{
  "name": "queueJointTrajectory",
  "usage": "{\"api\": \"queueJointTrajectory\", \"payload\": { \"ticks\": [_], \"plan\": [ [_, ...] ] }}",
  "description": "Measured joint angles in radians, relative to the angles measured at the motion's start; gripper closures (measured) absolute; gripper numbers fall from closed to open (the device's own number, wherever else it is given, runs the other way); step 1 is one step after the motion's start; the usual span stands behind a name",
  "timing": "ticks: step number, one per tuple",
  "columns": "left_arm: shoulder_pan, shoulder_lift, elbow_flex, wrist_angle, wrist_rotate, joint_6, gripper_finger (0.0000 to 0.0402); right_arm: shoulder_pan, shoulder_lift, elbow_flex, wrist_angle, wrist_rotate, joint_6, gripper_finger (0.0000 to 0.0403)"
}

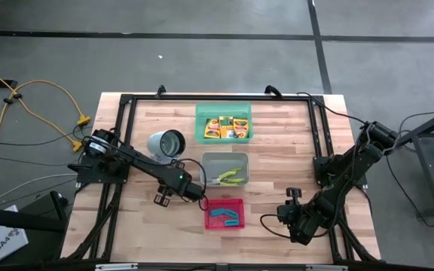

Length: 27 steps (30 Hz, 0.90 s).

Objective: Pick & Place School Supplies
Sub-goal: Put the blue eraser into the red bin

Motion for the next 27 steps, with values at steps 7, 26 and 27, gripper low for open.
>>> {"api": "queueJointTrajectory", "payload": {
  "ticks": [7,26,27],
  "plan": [
    [0.000,0.000,-0.026,0.052,0.003,0.021,0.0268,0.000,0.000,0.000,0.000,-0.001,0.000,0.0266],
    [0.018,0.000,-0.082,0.069,0.008,0.026,0.0268,0.000,0.000,0.000,0.000,-0.001,0.002,0.0266],
    [0.020,0.000,-0.084,0.070,0.008,0.027,0.0268,0.000,0.000,0.000,0.000,-0.001,0.002,0.0266]
  ]
}}
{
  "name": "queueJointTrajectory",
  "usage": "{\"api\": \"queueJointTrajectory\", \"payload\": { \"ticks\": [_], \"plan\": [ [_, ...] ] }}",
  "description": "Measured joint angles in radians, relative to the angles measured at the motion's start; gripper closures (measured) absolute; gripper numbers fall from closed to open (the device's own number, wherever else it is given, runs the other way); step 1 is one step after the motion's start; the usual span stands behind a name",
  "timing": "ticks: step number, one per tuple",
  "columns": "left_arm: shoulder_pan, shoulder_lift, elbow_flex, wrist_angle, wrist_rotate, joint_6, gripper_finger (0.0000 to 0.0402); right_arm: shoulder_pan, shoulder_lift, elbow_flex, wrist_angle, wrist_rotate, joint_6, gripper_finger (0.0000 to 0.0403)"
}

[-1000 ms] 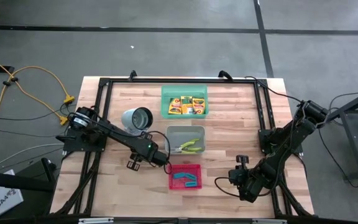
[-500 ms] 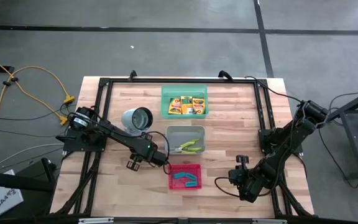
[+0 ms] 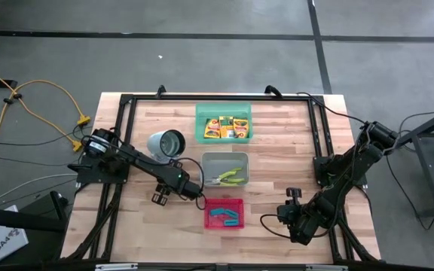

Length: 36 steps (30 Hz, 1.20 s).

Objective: Pick & Place School Supplies
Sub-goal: Put the blue eraser into the red bin

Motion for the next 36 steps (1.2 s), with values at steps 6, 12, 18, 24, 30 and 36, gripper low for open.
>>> {"api": "queueJointTrajectory", "payload": {
  "ticks": [6,12,18,24,30,36],
  "plan": [
    [0.005,-0.001,-0.005,0.002,0.006,0.002,0.0288,0.000,0.000,0.000,0.000,-0.018,0.001,0.0266],
    [0.002,-0.002,-0.005,-0.002,0.016,-0.002,0.0349,0.000,0.000,0.000,0.000,-0.022,0.001,0.0266],
    [-0.025,-0.002,-0.003,-0.004,0.002,-0.014,0.0350,0.000,0.000,0.000,0.000,-0.021,0.001,0.0266],
    [-0.053,-0.001,-0.001,-0.006,-0.012,-0.053,0.0349,0.000,0.000,0.000,0.000,-0.019,0.001,0.0266],
    [-0.071,0.001,0.027,-0.029,0.007,-0.103,0.0349,0.000,0.000,0.000,0.000,-0.019,0.001,0.0266],
    [-0.094,0.002,0.091,-0.058,0.007,-0.136,0.0353,0.000,0.000,0.000,0.000,-0.019,0.001,0.0266]
  ]
}}
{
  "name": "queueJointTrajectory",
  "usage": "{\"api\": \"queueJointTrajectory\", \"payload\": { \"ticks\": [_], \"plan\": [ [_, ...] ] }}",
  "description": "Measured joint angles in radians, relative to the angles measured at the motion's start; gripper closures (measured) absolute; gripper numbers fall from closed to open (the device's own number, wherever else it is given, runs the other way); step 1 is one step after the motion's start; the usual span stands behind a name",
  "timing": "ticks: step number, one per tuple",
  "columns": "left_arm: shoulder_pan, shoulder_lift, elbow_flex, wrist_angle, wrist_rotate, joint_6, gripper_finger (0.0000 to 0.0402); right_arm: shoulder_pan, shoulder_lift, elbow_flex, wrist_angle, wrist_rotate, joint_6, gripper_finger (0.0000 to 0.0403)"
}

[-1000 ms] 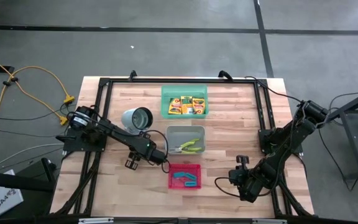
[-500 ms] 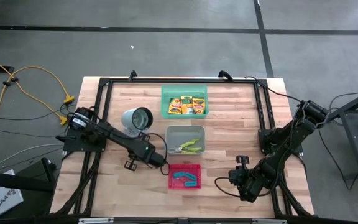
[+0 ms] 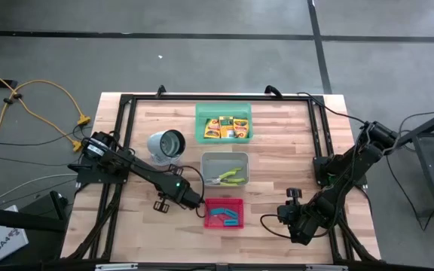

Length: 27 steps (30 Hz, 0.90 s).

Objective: Pick & Place School Supplies
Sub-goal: Put the blue eraser into the red bin

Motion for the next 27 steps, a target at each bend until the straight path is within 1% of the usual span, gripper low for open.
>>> {"api": "queueJointTrajectory", "payload": {
  "ticks": [7,12,14,18,22,24,27],
  "plan": [
    [-0.022,0.000,0.080,-0.024,-0.002,-0.031,0.0366,0.000,0.000,0.000,0.000,0.000,0.000,0.0266],
    [-0.021,0.000,0.083,-0.110,-0.003,-0.140,0.0367,0.000,0.000,0.000,0.000,-0.001,0.000,0.0266],
    [-0.018,0.000,0.083,-0.120,-0.003,-0.176,0.0367,0.000,0.000,0.000,0.001,-0.004,0.000,0.0266],
    [-0.018,0.000,0.083,-0.123,0.038,-0.183,0.0366,0.000,0.000,0.000,0.001,-0.004,0.000,0.0266],
    [-0.012,0.000,0.083,-0.127,0.071,-0.225,0.0348,0.000,0.000,0.000,0.001,-0.004,0.000,0.0266],
    [-0.006,0.000,0.083,-0.128,0.093,-0.239,0.0332,0.000,0.000,0.000,0.002,-0.005,0.000,0.0266],
    [0.004,0.000,0.082,-0.127,0.097,-0.241,0.0301,0.000,0.000,0.000,0.003,-0.007,0.003,0.0266]
  ]
}}
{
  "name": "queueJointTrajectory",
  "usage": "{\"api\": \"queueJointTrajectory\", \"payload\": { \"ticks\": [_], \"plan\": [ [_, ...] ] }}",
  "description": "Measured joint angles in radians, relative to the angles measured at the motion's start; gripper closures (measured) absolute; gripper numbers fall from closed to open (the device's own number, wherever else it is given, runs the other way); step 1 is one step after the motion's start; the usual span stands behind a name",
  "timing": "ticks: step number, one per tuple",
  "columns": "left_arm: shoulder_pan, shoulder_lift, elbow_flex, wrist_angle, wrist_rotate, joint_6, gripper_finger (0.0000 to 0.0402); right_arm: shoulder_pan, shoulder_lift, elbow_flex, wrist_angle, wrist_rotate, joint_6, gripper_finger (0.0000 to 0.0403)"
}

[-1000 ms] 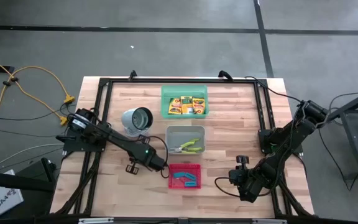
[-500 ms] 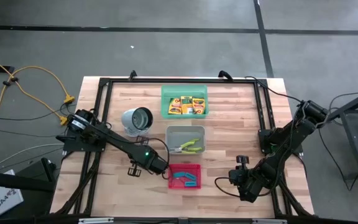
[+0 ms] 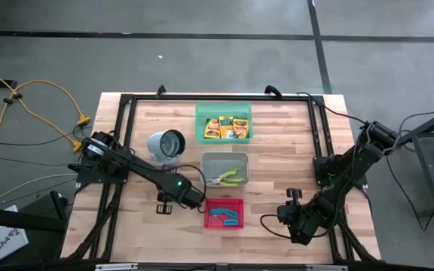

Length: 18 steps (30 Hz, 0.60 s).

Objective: Pick & Place School Supplies
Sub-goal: Put the blue eraser into the red bin

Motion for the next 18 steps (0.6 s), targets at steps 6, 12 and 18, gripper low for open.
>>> {"api": "queueJointTrajectory", "payload": {
  "ticks": [6,12,18],
  "plan": [
    [0.010,0.000,-0.001,0.000,-0.007,0.000,0.0252,0.000,0.000,0.000,0.001,-0.026,0.024,0.0266],
    [-0.025,0.000,-0.001,0.000,-0.006,-0.037,0.0244,0.000,0.000,0.000,0.001,-0.026,0.023,0.0266],
    [-0.084,-0.001,-0.001,0.000,-0.013,-0.179,0.0250,0.000,0.000,0.000,0.001,-0.026,0.021,0.0266]
  ]
}}
